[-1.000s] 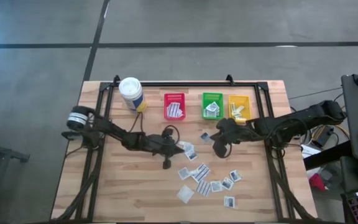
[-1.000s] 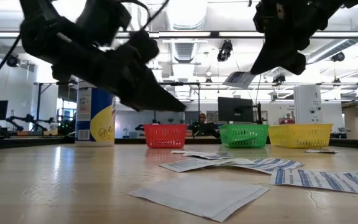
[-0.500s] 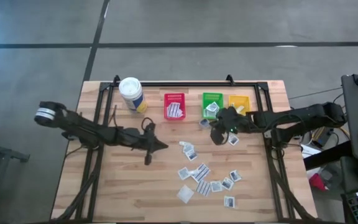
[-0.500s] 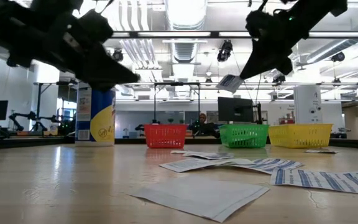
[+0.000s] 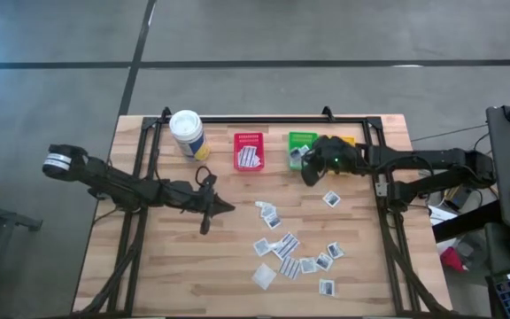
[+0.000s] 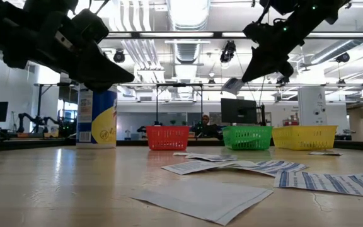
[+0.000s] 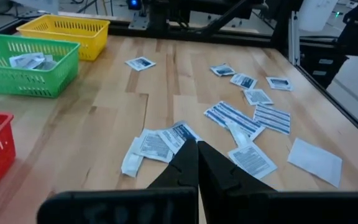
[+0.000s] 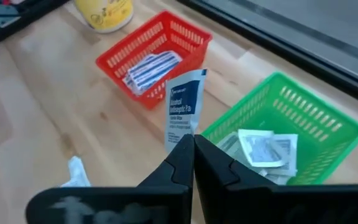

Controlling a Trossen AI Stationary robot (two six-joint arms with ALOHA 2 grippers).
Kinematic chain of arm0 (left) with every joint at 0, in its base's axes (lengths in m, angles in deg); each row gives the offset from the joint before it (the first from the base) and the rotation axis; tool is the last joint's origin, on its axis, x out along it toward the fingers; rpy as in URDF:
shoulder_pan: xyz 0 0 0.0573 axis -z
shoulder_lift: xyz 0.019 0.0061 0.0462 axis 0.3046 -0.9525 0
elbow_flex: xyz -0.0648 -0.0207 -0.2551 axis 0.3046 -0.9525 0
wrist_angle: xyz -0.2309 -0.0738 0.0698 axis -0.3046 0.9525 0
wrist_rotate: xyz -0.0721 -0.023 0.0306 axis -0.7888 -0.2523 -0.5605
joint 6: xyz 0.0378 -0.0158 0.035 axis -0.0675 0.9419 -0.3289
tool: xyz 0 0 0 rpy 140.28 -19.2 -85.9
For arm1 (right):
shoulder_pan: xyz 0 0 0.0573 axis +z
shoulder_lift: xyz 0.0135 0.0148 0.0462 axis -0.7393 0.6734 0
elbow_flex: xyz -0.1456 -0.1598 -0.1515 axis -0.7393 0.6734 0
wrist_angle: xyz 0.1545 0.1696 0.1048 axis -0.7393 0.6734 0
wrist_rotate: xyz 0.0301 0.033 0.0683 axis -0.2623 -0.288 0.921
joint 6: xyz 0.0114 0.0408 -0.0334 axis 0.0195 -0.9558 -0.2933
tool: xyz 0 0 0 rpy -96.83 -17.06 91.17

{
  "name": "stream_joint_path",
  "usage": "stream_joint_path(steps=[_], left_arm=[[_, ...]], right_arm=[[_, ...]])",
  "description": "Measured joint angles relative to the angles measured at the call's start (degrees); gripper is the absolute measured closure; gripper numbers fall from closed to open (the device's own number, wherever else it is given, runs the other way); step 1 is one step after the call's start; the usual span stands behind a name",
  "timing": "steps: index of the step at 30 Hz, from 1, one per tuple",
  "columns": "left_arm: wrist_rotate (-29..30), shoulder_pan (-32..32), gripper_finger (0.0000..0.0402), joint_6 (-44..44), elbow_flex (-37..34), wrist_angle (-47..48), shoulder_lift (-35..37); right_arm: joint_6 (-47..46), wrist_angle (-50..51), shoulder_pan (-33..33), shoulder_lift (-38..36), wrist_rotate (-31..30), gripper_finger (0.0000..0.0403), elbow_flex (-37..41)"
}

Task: Pick & Place First Aid Supplies
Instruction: Put the alcohol pad in the green bin

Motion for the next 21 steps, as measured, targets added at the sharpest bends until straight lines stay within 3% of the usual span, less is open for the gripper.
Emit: stream_joint_path(steps=[11,21], left_arm=[[0.0,0.0,0.0401,1.4,0.0,0.0,0.0],[0.0,0.0,0.0401,1.4,-0.1,0.0,-0.1]], right_arm=[[1.5,0.1,-8.7,-0.1,0.5,0.0394,0.6],[-5.9,-3.4,-14.4,2.5,2.6,0.0394,7.5]])
